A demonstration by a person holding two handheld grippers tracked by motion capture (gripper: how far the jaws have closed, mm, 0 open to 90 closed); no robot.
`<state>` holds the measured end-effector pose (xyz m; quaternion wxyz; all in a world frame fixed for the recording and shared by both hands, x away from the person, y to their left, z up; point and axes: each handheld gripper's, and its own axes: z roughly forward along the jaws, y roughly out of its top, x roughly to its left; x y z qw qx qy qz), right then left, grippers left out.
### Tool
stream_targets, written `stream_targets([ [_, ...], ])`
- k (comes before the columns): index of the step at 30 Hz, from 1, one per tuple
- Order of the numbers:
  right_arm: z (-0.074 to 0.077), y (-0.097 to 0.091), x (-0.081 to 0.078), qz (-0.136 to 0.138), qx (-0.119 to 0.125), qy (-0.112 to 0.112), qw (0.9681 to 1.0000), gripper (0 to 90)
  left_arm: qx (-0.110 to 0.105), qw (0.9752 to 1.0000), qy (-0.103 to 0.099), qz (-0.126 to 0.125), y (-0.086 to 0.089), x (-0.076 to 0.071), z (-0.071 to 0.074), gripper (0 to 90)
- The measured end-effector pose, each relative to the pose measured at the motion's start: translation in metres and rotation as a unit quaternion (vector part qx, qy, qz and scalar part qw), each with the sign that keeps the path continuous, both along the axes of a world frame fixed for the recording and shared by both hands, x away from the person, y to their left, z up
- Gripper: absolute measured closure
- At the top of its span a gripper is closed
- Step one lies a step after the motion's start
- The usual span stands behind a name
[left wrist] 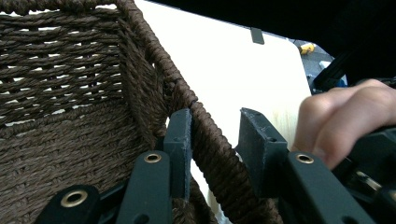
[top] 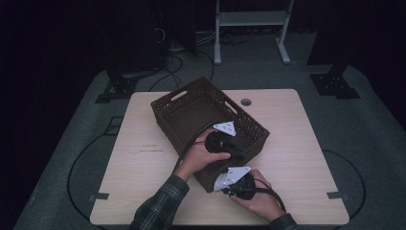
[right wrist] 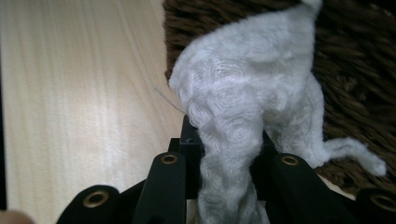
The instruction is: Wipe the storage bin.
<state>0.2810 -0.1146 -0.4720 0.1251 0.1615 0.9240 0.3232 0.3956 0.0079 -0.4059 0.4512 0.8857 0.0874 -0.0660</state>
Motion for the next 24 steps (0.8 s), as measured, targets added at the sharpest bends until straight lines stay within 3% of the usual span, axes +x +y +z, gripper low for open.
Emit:
stream_targets([
  [5,0.003,0.002,-0.001,0.016,0.011,-0.003,0.9998,73.6,0.000,1.0000,0.000,0.000,0.000,0.000,0.000,64.5],
  [6,0.007,0.002,-0.003,0.014,0.026,0.005,0.9996,73.6,0.000,1.0000,0.000,0.000,0.000,0.000,0.000,64.5],
  [10,0.013,0.002,-0.006,0.021,0.041,0.000,0.9989,73.7,0.000,1.0000,0.000,0.000,0.000,0.000,0.000,64.5],
  [18,0.025,0.000,-0.011,0.022,0.062,-0.009,0.9978,73.7,0.000,1.0000,0.000,-0.001,0.000,0.000,0.000,64.5],
  [20,0.032,-0.003,-0.013,0.019,0.078,-0.013,0.9967,73.8,0.001,1.0000,0.000,-0.001,0.000,0.000,0.000,64.5],
  [24,0.038,-0.004,-0.015,0.016,0.083,-0.018,0.9962,73.8,0.001,1.0000,0.000,0.000,0.000,0.000,0.000,64.5],
])
